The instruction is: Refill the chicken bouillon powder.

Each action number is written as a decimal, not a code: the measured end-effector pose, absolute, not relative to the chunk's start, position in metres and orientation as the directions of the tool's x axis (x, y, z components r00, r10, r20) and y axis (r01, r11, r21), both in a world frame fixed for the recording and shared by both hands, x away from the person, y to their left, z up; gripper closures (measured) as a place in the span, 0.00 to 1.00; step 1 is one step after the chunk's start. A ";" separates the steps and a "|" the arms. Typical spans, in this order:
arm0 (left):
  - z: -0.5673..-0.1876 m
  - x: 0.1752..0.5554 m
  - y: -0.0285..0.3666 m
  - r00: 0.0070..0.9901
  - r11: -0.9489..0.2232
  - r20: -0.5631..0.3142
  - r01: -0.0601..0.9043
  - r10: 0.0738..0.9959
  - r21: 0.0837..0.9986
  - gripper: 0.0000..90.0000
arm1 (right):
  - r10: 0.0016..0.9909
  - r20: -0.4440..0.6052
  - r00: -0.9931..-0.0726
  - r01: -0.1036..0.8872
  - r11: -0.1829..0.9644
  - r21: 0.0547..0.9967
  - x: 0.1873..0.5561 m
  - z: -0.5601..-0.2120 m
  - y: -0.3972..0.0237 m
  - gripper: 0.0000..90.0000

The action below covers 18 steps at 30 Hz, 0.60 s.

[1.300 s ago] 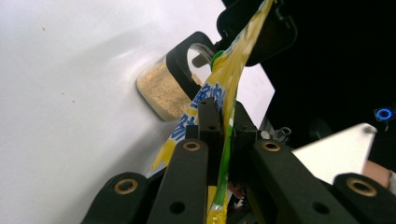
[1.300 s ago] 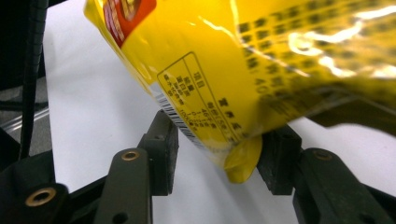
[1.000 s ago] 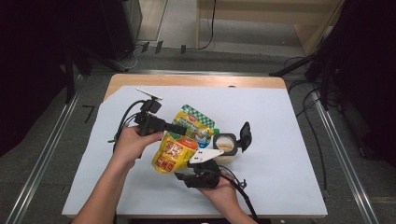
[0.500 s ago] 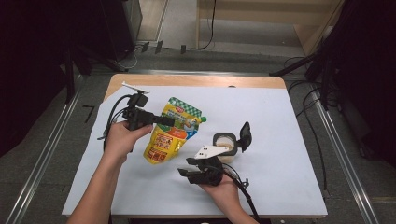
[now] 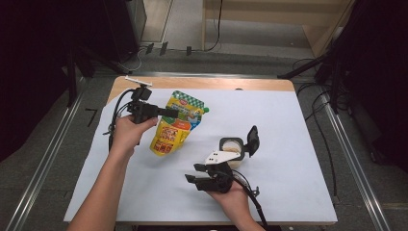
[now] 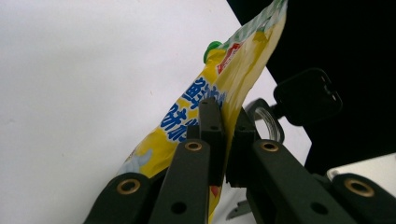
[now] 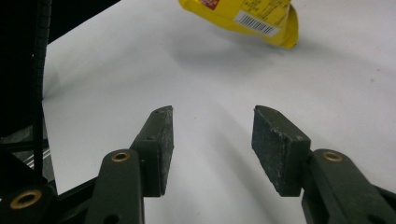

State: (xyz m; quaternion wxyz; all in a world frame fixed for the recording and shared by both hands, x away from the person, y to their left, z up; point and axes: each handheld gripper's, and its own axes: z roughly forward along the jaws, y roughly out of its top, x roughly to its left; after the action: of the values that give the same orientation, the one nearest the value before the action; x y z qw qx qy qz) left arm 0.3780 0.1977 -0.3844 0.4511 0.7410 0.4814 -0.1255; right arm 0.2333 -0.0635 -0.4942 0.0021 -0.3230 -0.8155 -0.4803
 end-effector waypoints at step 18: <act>-0.393 0.371 0.204 0.525 -0.126 -0.602 0.806 0.602 0.578 0.97 | 0.533 0.306 -0.789 0.522 0.320 0.791 0.233 -0.491 -0.073 0.55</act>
State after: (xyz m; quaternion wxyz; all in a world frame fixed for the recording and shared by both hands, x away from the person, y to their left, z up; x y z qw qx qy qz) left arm 0.3708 0.2042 -0.3927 0.4605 0.7420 0.4743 -0.1111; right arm 0.2331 -0.0730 -0.4907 -0.0053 -0.3247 -0.8123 -0.4845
